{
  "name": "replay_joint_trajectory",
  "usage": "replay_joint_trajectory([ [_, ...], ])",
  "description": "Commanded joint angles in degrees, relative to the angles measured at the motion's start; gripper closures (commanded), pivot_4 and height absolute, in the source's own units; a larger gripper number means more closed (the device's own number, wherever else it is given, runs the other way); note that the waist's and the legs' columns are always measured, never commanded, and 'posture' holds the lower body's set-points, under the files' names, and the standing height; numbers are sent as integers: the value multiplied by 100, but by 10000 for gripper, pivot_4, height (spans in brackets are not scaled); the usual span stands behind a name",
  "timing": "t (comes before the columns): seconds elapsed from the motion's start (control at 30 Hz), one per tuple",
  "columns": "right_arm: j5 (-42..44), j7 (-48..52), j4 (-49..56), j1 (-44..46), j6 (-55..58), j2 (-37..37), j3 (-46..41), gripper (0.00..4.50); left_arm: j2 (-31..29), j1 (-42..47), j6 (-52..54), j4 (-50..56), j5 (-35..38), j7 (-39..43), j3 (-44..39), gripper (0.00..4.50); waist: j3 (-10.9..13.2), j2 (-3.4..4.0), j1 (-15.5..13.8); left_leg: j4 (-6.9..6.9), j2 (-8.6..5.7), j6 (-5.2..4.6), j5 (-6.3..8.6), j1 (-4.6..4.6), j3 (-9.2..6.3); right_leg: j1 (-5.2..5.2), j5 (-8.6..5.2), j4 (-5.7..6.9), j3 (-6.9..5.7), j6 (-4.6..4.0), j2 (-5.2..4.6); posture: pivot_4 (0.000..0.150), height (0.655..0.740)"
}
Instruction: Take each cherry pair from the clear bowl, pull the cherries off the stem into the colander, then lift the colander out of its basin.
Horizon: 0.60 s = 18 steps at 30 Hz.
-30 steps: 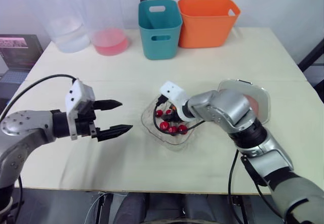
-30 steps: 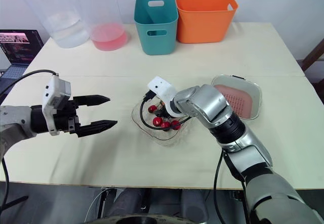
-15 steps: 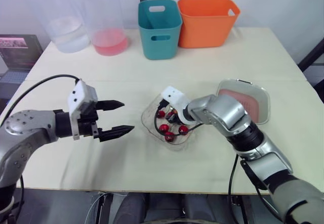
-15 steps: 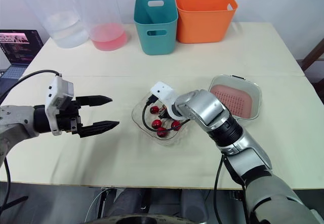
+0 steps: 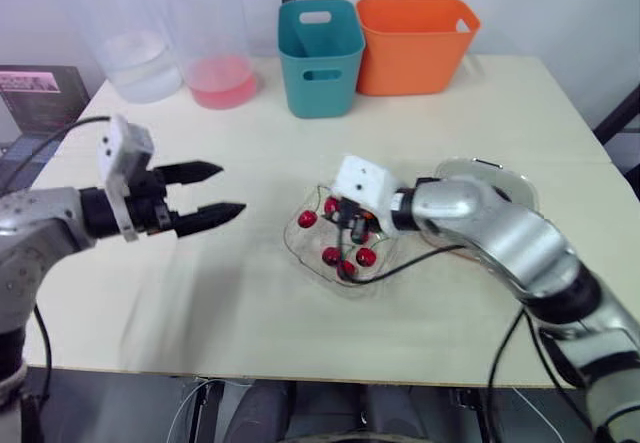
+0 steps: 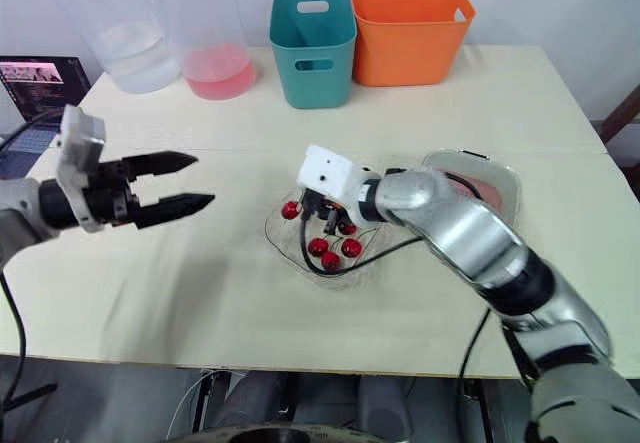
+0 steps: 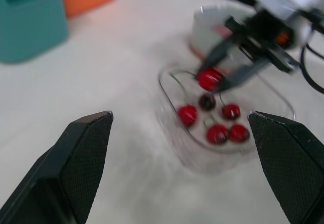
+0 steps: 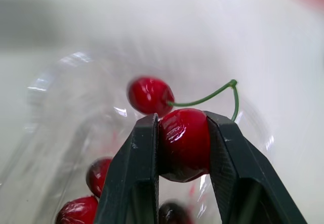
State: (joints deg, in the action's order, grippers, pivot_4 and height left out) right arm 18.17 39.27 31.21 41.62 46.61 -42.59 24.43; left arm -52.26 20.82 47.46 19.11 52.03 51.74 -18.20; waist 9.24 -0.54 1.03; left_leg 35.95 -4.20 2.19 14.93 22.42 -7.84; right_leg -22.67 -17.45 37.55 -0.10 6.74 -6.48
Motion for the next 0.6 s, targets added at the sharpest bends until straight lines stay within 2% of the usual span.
replay_joint_trajectory([
  [0.03, -629, 198, -22, -253, -1958, -153, -501, 36504, 151, 678, 100, -279, 321, -12, 8, 0, 0, -1, 9, 2, 0, 0, 0, 0, 0, 0, 1, 1, -1, 1, 1, 1500, 7394],
  [0.23, -1834, -209, -714, -421, -4321, 125, -694, 36504, 773, 1962, 374, -1024, 585, 26, 424, 0, 0, -3, 13, 8, -1, 30, -17, -2, 2, 2, 2, 6, -1, 2, 3, 1500, 7394],
  [0.43, -2394, -452, -1016, -282, -4949, 623, -776, 36504, 1320, 2762, 378, -1572, 277, -2, 893, 0, -1, -3, 24, 9, -2, 35, -20, -2, 1, 1, 3, 8, 0, 2, 3, 1500, 7394],
  [0.6, -2632, -486, -1005, -287, -4989, 911, -834, 36504, 1510, 2998, 340, -1798, 97, 214, 1075, 0, -1, -3, 35, 9, -2, 36, -21, -2, -1, 0, 3, 8, 1, 2, 4, 1500, 7394],
])
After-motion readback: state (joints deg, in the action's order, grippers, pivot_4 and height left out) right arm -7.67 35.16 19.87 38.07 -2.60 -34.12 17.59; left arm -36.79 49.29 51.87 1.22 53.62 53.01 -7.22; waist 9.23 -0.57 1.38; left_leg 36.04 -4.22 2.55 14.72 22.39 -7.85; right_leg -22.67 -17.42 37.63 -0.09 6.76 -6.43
